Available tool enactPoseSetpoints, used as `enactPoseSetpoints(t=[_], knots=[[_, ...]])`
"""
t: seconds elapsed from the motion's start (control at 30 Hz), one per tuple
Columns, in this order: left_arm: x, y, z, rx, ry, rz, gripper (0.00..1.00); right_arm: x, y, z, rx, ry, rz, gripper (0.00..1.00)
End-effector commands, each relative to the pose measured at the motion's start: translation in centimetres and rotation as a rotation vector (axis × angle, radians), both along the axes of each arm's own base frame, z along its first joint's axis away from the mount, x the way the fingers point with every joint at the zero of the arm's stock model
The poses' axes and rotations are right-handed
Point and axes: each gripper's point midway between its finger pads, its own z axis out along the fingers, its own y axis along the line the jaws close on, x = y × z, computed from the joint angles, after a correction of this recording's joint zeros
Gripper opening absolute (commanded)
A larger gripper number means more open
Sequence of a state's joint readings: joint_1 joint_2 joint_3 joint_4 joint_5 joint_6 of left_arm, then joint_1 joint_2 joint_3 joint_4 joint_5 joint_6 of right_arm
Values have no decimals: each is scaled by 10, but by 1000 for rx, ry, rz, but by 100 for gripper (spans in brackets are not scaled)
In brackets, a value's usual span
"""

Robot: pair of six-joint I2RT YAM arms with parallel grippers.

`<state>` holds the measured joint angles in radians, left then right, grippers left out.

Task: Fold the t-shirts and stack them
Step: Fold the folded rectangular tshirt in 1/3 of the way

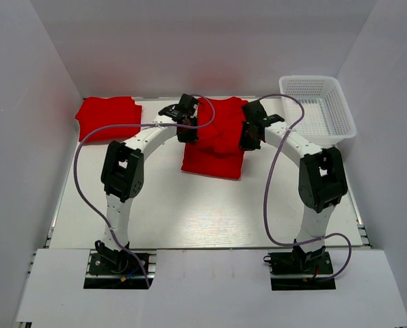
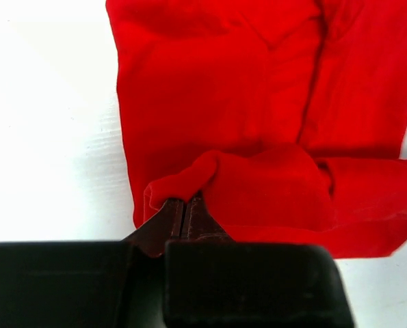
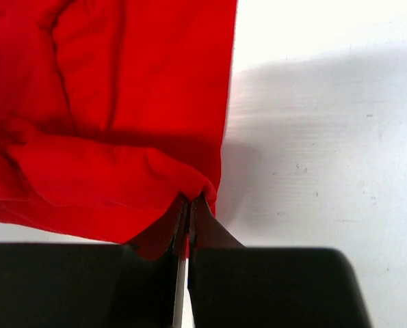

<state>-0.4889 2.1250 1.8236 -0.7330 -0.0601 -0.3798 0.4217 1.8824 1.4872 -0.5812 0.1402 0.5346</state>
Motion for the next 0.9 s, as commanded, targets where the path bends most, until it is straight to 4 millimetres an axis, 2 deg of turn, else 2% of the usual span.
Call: enactPoseSetpoints(t=[0.0,0.03,0.07,0.1,0.17,0.33,0.4,0.43,0.57,0.6,0.63,0.67,0.7,0.73,0.77,0.8,0.83,0.87], knots=[[20,5,22,1,-71,7,0,16,-2,9,2,-28,9,0],[18,6,12,14,-46,7,0,17,-1,7,5,-22,12,0],[21,6,16,18,-54,12,0,19,0,7,21,-18,15,0],[21,9,8,40,-40,20,0,21,3,8,23,-22,27,0],[24,15,8,40,-41,57,0,22,2,0,25,-1,29,0],[32,9,2,18,-63,52,0,31,2,-7,42,-3,11,0],[33,11,2,26,-67,58,0,37,2,-7,45,-20,10,0],[35,15,-4,32,-56,67,0,38,2,-8,42,-21,11,0],[41,12,-11,26,-67,67,0,46,3,-15,49,-19,16,0],[43,11,-8,22,-75,67,1,49,5,-14,54,-28,19,0],[43,11,-8,22,-75,67,8,50,6,-15,58,-28,28,0],[46,12,-10,31,-79,74,34,53,8,-16,64,-32,37,7],[52,17,-4,31,-96,89,57,55,10,-17,70,-35,51,20],[51,19,-2,34,-88,107,72,60,11,-11,80,-51,59,39],[49,20,-4,39,-78,107,100,60,12,-9,84,-53,78,50],[51,23,0,53,-89,119,100,62,13,-3,88,-67,86,71],[55,30,17,46,-117,148,100,63,16,5,92,-86,97,90],[55,32,25,52,-129,157,100,65,14,11,78,-107,123,91]])
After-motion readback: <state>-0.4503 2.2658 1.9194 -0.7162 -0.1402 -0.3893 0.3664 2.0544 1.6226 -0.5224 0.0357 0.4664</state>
